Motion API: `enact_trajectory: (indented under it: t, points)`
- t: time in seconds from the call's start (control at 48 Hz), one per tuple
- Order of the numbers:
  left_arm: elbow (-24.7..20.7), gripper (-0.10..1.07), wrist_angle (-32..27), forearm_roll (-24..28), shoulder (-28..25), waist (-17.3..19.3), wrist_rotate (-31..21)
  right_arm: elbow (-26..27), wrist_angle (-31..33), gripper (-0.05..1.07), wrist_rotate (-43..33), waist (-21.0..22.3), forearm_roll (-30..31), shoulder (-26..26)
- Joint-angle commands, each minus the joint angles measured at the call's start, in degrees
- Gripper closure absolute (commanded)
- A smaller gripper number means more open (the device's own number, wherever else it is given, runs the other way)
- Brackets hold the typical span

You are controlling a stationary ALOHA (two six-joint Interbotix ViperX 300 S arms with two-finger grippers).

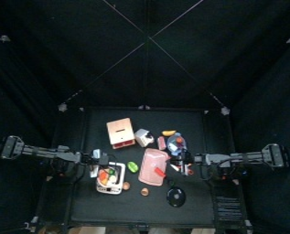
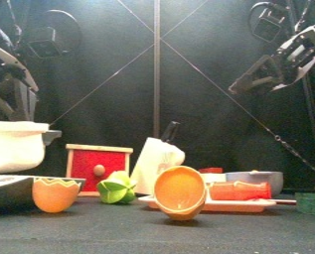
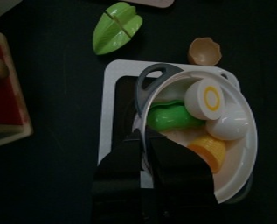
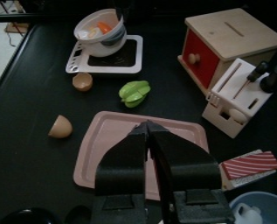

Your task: Place pot to right of stove

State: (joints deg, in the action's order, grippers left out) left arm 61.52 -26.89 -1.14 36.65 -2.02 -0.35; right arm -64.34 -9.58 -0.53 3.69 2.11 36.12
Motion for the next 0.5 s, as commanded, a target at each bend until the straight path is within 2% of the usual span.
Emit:
enact_trajectory:
  t: [0.0,0.25,0.479]
  points:
    - [-0.88,0.63,1.41,-1.32,-0.09,-0.09,0.00,1.05,0.09,1.02,0.00,0.18,-0.35,0.26]
    - [-4.04,0.63,2.02,-8.17,-0.09,-0.09,0.09,1.32,0.26,1.02,0.00,0.44,-0.79,0.70]
    - [-4.57,0.63,3.78,-12.74,-0.26,-0.09,0.18,1.32,0.26,1.02,0.00,1.67,-0.88,0.62]
